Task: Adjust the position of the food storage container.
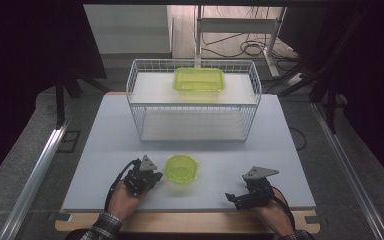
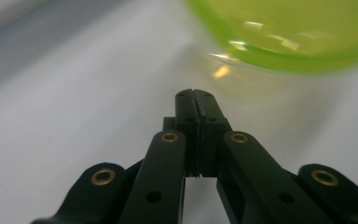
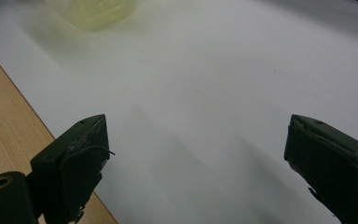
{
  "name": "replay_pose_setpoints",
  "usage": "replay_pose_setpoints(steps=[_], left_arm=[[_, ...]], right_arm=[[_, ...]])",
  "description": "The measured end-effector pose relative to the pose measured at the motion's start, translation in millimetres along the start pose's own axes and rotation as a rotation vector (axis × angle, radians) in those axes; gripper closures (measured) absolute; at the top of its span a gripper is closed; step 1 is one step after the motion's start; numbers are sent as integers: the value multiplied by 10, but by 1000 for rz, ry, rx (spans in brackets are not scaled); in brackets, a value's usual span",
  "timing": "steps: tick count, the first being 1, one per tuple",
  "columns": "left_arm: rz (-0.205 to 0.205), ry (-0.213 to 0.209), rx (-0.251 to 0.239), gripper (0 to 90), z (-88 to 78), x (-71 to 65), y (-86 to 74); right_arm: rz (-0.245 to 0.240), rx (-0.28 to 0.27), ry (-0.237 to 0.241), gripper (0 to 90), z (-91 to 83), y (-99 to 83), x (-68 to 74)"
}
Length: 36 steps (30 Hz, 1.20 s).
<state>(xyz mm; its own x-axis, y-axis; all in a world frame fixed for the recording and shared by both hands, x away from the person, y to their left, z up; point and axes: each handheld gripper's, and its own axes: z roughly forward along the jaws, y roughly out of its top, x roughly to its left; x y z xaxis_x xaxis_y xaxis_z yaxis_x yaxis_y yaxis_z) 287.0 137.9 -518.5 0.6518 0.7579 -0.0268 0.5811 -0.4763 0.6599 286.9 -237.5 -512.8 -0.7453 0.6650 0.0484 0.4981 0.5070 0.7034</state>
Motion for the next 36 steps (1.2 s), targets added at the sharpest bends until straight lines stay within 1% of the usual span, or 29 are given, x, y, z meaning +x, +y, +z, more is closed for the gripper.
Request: replay_pose_setpoints(steps=[1, 2, 3, 4, 5, 7, 10, 12, 13, 14, 15, 16, 17, 19, 20, 22, 23, 24, 25, 27, 28, 29, 30, 32, 33, 34, 35, 36], left_arm=[[-14, 13, -18, 899, 39, 110, 50], [-14, 13, -18, 898, 39, 110, 50], [-15, 2, -29, 898, 57, 134, 72], [-20, -29, -40, 898, 89, 135, 95], [-20, -29, -40, 898, 89, 135, 95], [-5, -51, -37, 898, 106, 65, 108], [6, -77, -42, 895, 105, -2, 118], [14, -83, -38, 894, 109, -56, 123], [16, -93, -40, 894, 112, -77, 127], [16, -93, -40, 893, 112, -77, 127], [25, -104, -39, 893, 124, -127, 135], [25, -104, -39, 893, 124, -127, 135], [31, -119, -37, 893, 140, -178, 148], [44, -127, -35, 891, 158, -228, 170], [44, -127, -35, 891, 158, -228, 170], [46, -141, -40, 890, 186, -269, 194], [57, -151, -35, 888, 205, -297, 206], [57, -151, -35, 886, 205, -297, 206], [59, -161, -38, 880, 211, -300, 201], [61, -141, -41, 870, 186, -281, 192], [61, -141, -41, 863, 186, -281, 192], [56, -127, -52, 846, 135, -252, 171], [56, -127, -52, 828, 135, -252, 171], [42, -120, -86, 758, 30, -232, 110], [41, -114, -98, 705, -10, -234, 88], [41, -114, -98, 659, -10, -234, 88], [47, -99, -123, 604, -89, -245, 43], [47, -99, -123, 554, -89, -245, 43]], right_arm=[[0, 0, 0, 66, 2, 0, 4], [-3, 2, -1, 66, -2, 1, 7], [-3, 2, -1, 65, -2, 1, 7], [-2, -2, -3, 66, -7, 1, 6], [-2, -2, -3, 66, -7, 1, 6], [8, -1, -2, 66, -6, -6, -5], [8, -1, -1, 66, -5, -7, -3], [4, -3, 1, 65, -8, -5, 2], [2, -3, 1, 65, -5, -5, 2], [2, -3, 1, 65, -5, -5, 2], [3, -2, 2, 64, -1, -8, -3], [6, -2, 3, 65, 0, -9, -4], [6, -2, 3, 64, 0, -9, -4], [4, -3, 3, 64, 1, -9, -3], [4, -3, 3, 64, 1, -9, -3], [2, -2, 4, 64, 5, -9, 1], [0, 0, 3, 64, 8, -10, 3], [0, 0, 3, 64, 8, -10, 3], [-1, -1, 3, 64, 5, -11, 4], [1, -1, 2, 64, 4, -12, 2], [1, -1, 2, 64, 4, -12, 2], [4, -2, 3, 64, 0, -13, -1], [8, -3, 5, 64, -2, -12, -1], [8, -6, 8, 63, -6, -12, -3], [9, -9, 11, 63, -8, -12, -6], [9, -9, 11, 63, -8, -12, -6], [12, -10, 15, 64, -11, -12, -11], [12, -10, 15, 64, -11, -12, -11]])
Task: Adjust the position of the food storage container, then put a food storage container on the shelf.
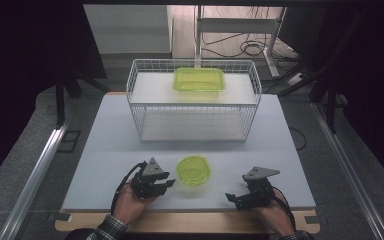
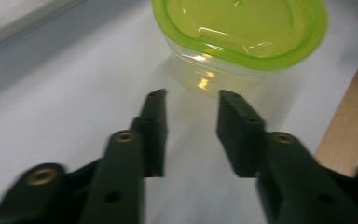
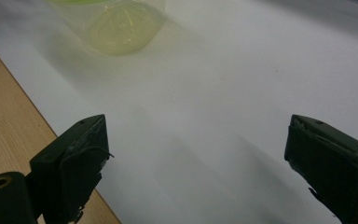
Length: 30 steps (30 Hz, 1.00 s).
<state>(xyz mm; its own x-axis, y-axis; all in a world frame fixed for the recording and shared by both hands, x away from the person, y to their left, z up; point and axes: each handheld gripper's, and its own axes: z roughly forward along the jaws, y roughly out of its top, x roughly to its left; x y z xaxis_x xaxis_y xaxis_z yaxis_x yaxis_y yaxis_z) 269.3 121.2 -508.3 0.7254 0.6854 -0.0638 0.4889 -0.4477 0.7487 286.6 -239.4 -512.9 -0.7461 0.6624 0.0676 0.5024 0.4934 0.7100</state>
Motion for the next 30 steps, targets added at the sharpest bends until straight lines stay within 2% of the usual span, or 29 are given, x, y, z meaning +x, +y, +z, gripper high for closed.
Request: replay_pose_setpoints(steps=[1, 4, 7, 8, 11, 19, 24, 27, 30], left_arm=[[3, 16, -26, 490, -72, -9, -35], [-14, 24, -56, 361, -158, 1, -95], [-25, 48, -64, 213, -232, -1, -170], [-25, 48, -64, 183, -232, -1, -170], [-25, 83, -55, 75, -331, -8, -264], [-15, 132, -17, 12, -352, 26, -452], [0, 140, -30, 0, -350, 20, -458], [26, 148, -26, 0, -335, 13, -466], [24, 144, -29, 0, -329, 10, -469]], right_arm=[[-1, -7, 2, 64, -7, 1, -4], [1, -17, 6, 64, -21, 7, -4], [-1, -29, 11, 62, -27, 10, -7], [-1, -32, 12, 62, -28, 10, -7], [0, -39, 15, 60, -28, 12, -4], [-12, -44, 19, 47, -14, 6, 17], [-15, -43, 12, 28, -7, 4, 14], [-5, -60, -6, 16, -18, 13, -1], [4, -67, -2, 17, -19, 24, -15]])
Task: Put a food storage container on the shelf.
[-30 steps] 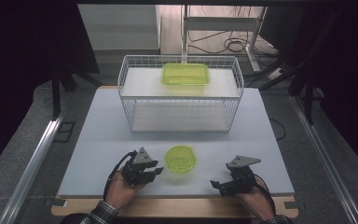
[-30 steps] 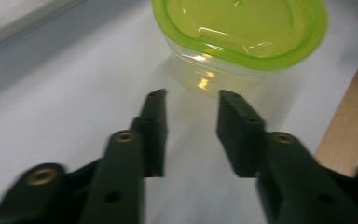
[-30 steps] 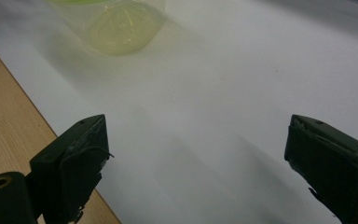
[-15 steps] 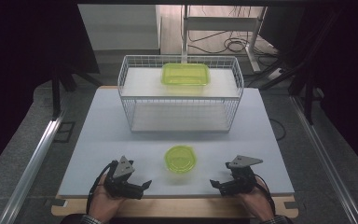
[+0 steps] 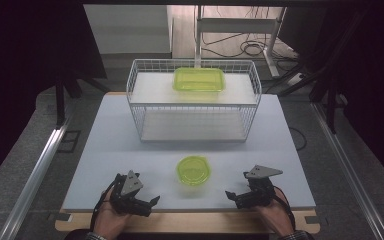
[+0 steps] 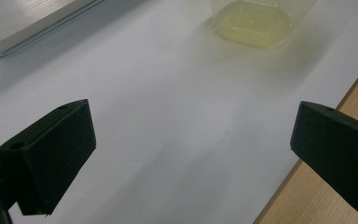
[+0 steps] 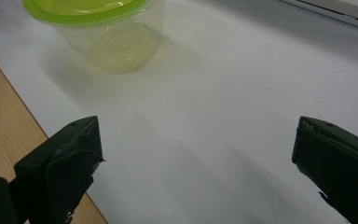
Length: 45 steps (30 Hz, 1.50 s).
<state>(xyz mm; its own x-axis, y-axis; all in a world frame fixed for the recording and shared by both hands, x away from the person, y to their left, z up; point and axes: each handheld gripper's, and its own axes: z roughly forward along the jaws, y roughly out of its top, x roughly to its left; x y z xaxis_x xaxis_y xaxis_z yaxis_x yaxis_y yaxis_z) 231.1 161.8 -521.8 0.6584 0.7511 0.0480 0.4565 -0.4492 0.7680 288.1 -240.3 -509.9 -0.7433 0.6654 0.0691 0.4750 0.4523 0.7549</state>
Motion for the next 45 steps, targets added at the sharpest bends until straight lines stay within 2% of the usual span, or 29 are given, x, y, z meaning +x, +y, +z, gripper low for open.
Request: replay_pose_setpoints(steps=[4, 8, 14, 18, 26, 40, 45], left_arm=[[-3, -13, -13, 0, 12, -17, 2], [12, -13, -11, 0, 16, -19, 3], [13, -11, -16, 0, 9, -13, -2], [24, -7, -11, 1, 15, -11, -3], [32, -7, 1, 4, 30, -11, -6], [39, -8, 9, 7, 48, -15, -1], [46, -9, 11, 8, 53, -16, 0]], right_arm=[[33, -11, 31, 25, -1, 44, -4], [53, -12, 37, 26, 17, 123, -15], [100, -12, 65, 18, 45, 255, -40], [102, -8, 63, 21, 44, 303, -47], [118, -1, 75, 100, 72, 494, -98], [140, 9, 114, 224, 204, 707, -123], [191, 1, 153, 320, 262, 740, -178]])
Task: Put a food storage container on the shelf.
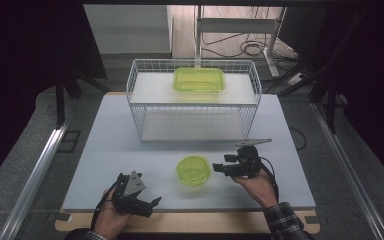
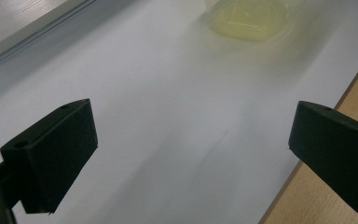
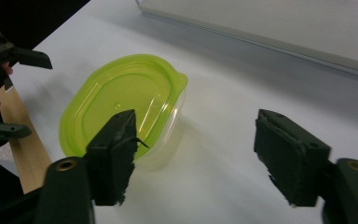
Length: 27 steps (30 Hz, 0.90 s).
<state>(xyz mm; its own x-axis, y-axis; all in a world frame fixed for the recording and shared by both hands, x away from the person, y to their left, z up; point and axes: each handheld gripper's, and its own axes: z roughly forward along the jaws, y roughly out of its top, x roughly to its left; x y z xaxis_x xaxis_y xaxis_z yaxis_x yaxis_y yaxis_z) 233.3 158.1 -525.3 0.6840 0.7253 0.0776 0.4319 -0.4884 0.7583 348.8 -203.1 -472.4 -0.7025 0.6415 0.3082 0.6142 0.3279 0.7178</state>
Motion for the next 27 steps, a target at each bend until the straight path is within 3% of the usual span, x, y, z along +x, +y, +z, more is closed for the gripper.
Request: replay_pose_setpoints(steps=[8, 17, 22, 27], left_arm=[[7, 6, 8, 9, 5, -9, 0], [15, 12, 12, 11, 6, -19, 0], [23, 15, 18, 12, 13, -29, 1], [30, 15, 22, 12, 17, -35, 0]], right_arm=[[52, 14, 67, 468, 85, 50, -52], [82, 71, 106, 543, 312, 97, -33], [153, 81, 167, 600, 380, 103, -105], [191, 96, 200, 650, 418, 91, -142]])
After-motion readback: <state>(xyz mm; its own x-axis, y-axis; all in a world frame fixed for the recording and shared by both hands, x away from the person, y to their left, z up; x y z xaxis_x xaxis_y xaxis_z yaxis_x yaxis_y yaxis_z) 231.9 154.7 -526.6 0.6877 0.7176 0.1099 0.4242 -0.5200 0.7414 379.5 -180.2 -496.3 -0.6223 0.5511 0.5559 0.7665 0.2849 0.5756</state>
